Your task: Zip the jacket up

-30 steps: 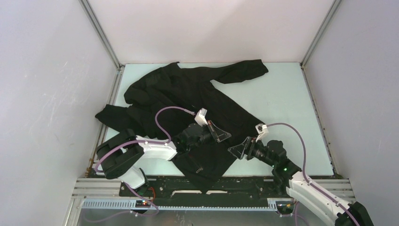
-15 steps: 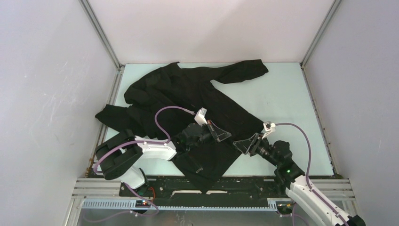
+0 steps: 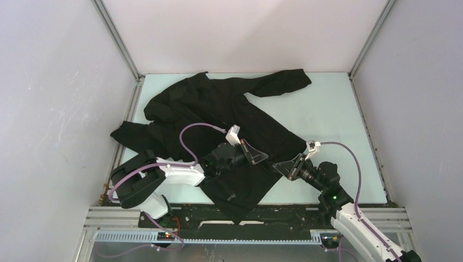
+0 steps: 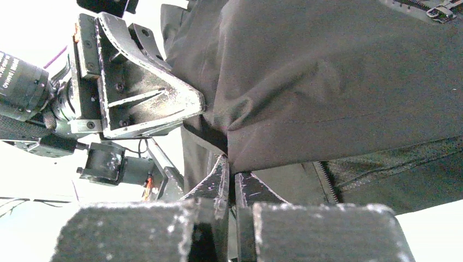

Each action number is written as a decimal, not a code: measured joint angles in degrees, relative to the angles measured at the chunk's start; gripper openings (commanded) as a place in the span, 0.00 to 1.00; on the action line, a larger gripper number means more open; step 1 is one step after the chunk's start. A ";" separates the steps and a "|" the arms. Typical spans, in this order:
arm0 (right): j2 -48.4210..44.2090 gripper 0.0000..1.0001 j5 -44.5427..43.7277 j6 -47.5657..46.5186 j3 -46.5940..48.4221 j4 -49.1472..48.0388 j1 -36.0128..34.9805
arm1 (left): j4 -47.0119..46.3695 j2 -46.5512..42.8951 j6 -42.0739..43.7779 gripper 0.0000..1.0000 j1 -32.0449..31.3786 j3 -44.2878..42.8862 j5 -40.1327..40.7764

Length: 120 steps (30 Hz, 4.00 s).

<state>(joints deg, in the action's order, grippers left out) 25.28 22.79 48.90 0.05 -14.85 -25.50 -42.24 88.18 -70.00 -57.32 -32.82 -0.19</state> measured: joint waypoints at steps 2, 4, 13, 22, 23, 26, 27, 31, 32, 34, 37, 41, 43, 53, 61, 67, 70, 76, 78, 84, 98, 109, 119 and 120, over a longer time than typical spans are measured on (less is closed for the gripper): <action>0.07 0.00 1.11 0.39 0.00 -0.11 1.05 | 0.04 -0.04 0.13 0.09 0.00 0.00 0.00; 0.28 0.00 2.32 0.44 0.00 0.07 2.29 | 0.74 -0.28 0.85 0.30 0.00 0.00 0.00; 11.23 0.00 11.50 0.48 1.38 3.34 14.14 | 11.74 -9.94 10.21 0.76 -0.35 0.04 1.79; 20.44 0.00 20.15 -1.86 7.08 3.19 22.16 | 39.45 -5.97 9.60 0.59 -6.82 -10.62 6.03; 20.59 0.00 20.33 -2.21 7.34 3.21 22.80 | 42.32 -4.68 8.20 0.61 -7.39 -12.81 6.97; 20.85 0.00 21.66 -4.13 8.41 3.67 24.50 | 48.33 -2.32 1.53 0.64 -8.37 -17.11 10.62; 20.85 0.00 22.18 -4.76 8.59 3.82 25.22 | 49.81 -1.97 -1.09 0.63 -8.44 -17.77 11.65; 20.85 0.00 23.12 -7.28 8.70 5.16 28.30 | 58.53 2.51 -11.34 0.56 -8.39 -23.06 14.88; 20.83 0.00 23.28 -7.69 8.70 5.60 28.87 | 62.75 4.98 -14.29 0.56 -8.22 -26.10 15.08; 20.57 0.00 23.50 -8.50 8.68 6.32 29.46 | 68.74 9.81 -18.36 0.57 -8.02 -31.82 14.97; 19.26 0.00 23.52 -9.33 8.68 7.23 29.79 | 75.36 16.55 -22.97 0.59 -7.85 -40.46 14.56; 16.85 0.00 23.61 -9.90 8.68 7.52 30.36 | 80.67 19.43 -27.32 0.59 -7.74 -44.74 14.43; 15.76 0.00 23.76 -9.92 8.63 7.52 30.99 | 82.55 20.20 -29.40 0.58 -7.65 -45.59 14.05; 11.67 0.00 24.72 -9.94 7.87 8.66 32.85 | 85.88 25.81 -35.28 0.63 -5.60 -47.50 11.50; 10.19 0.00 25.00 -10.14 7.48 10.08 32.98 | 91.36 30.16 -36.94 0.56 -4.57 -54.05 9.11; 6.93 0.00 24.61 -10.80 7.48 11.85 33.03 | 95.14 33.44 -36.59 0.58 -3.72 -58.71 5.62; 3.82 0.00 23.76 -11.52 7.50 14.05 33.03 | 95.23 33.55 -36.59 0.57 -3.52 -58.71 5.11; 0.81 0.00 22.86 -12.57 7.50 17.40 33.24 | 95.65 33.29 -36.54 0.34 -3.43 -57.68 4.42; 0.85 0.00 22.82 -12.66 7.50 17.86 33.29 | 95.30 32.65 -36.57 0.28 -3.41 -56.57 4.24; 1.05 0.00 22.84 -12.74 7.50 18.08 33.51 | 93.53 30.67 -36.50 0.27 -3.89 -53.86 6.25; 3.80 0.00 24.41 -11.69 6.82 14.40 33.48 | 73.20 16.76 -27.89 0.00 -4.39 -33.55 13.77; 14.10 0.00 32.76 -2.10 4.13 2.12 30.97 | 11.67 3.72 -12.26 0.00 -5.40 1.36 11.23; 11.78 0.00 34.51 15.28 -0.02 -10.27 29.66 | -35.74 15.61 -4.24 0.00 -7.48 13.73 10.49; 11.28 0.00 34.51 16.50 -0.02 -11.17 29.53 | -37.48 15.47 -3.21 0.00 -7.58 13.99 10.71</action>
<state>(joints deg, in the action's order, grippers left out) 36.56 57.30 65.41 0.03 -26.02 4.03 -79.72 103.66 -73.21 -64.90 -18.83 10.52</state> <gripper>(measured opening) 0.019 0.005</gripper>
